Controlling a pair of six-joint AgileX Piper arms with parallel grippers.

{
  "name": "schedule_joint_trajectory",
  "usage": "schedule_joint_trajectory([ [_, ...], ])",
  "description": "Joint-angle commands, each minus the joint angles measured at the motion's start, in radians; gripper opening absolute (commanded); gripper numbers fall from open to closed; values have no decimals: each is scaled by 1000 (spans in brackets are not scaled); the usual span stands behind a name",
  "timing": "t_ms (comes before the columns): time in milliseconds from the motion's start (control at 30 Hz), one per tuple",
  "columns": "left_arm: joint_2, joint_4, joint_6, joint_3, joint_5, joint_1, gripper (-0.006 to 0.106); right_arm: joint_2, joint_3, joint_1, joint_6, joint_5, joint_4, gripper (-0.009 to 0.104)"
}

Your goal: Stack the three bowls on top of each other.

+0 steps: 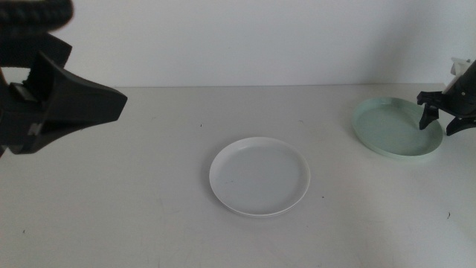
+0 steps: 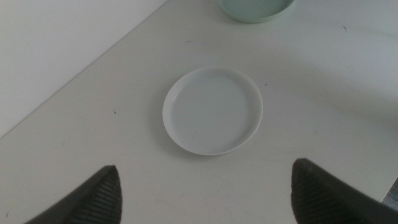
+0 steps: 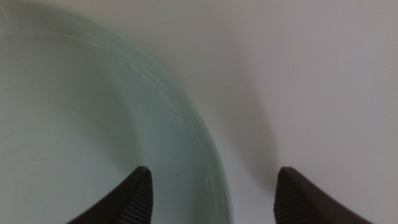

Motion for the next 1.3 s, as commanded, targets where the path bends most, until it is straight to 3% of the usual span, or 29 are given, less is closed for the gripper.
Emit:
schedule_joint_trajectory([
  [0,-12,-21,-11,-26,-57,1,105,-55,-32,1,-10,-29,1,47],
  [167,-12,-21,-11,-26,-57,1,105,-40,-32,0,-10,-31,-12,37],
  [367,-12,-21,-11,-26,-57,1,105,-40,-32,0,-5,-17,-12,-1],
  [567,-12,-21,-11,-26,-57,1,105,-94,-32,-1,-37,14,-10,-1],
  [767,-12,-21,-11,-26,-57,1,105,-229,-9,0,-58,50,81,-1],
  [1000,-12,-21,-11,-26,-57,1,105,-456,261,20,-100,-31,145,-1],
  [1167,-12,-21,-11,-26,-57,1,105,-604,453,40,-162,-80,266,-1],
  [1267,-12,-21,-11,-26,-57,1,105,-666,545,84,-175,-111,287,-1],
])
